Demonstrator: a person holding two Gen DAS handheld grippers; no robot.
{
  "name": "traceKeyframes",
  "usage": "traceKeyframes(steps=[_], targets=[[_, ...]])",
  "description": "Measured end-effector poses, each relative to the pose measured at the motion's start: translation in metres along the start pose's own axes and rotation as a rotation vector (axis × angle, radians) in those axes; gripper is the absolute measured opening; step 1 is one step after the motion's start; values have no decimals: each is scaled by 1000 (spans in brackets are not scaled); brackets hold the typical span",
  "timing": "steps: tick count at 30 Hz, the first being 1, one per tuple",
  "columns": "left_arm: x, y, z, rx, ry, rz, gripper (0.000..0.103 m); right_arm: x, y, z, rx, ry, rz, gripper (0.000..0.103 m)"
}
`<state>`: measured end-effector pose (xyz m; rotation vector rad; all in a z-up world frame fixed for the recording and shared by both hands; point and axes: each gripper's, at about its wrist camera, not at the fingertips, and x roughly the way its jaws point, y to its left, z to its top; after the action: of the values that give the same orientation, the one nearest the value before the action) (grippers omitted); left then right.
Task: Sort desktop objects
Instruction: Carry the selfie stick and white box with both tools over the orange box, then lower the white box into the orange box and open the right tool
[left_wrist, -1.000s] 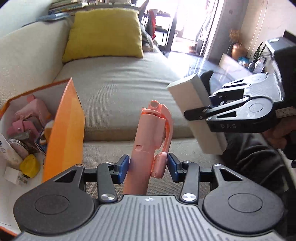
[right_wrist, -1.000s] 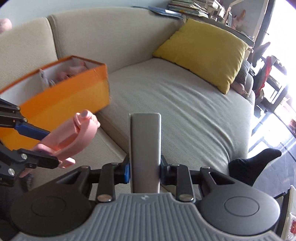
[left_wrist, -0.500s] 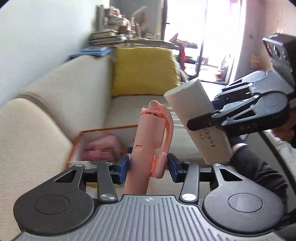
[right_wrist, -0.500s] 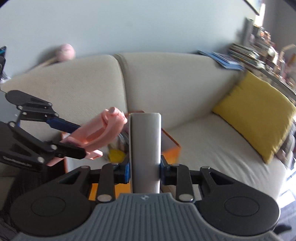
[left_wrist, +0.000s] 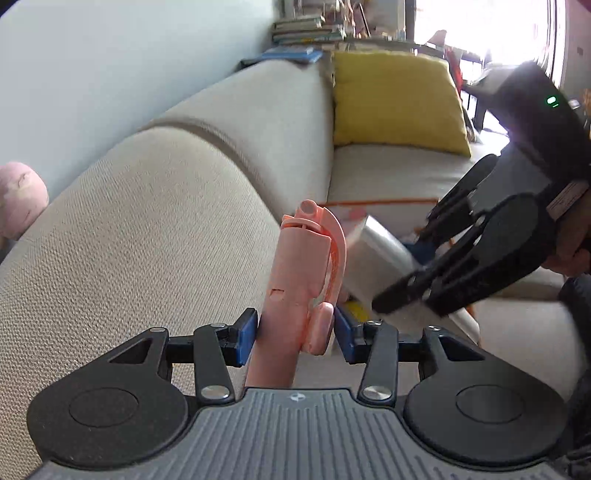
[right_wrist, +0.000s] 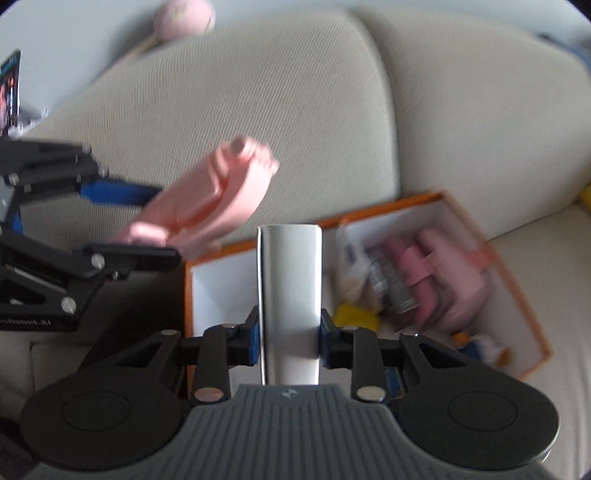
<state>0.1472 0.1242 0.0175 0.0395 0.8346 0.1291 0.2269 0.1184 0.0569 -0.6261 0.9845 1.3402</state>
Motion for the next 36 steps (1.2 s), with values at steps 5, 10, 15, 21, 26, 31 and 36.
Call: traceKeyframes(steps=[5, 10, 15, 21, 26, 31, 36], targets=[[15, 0, 0, 24, 50, -3, 52, 61, 1, 1, -45, 175, 90, 31], [23, 2, -1, 12, 68, -2, 52, 105, 0, 3, -67, 316, 206, 31], [33, 0, -4, -8, 93, -11, 52, 137, 1, 9, -70, 407, 250, 31], [48, 1, 10, -10, 92, -28, 52, 150, 6, 8, -108, 442, 197, 38], [48, 5, 7, -12, 98, -34, 52, 139, 1, 9, -114, 424, 120, 50], [51, 9, 4, -18, 97, -45, 52, 136, -7, 9, -80, 434, 109, 52], [56, 5, 9, -19, 91, -45, 52, 136, -11, 9, -39, 458, 99, 55]])
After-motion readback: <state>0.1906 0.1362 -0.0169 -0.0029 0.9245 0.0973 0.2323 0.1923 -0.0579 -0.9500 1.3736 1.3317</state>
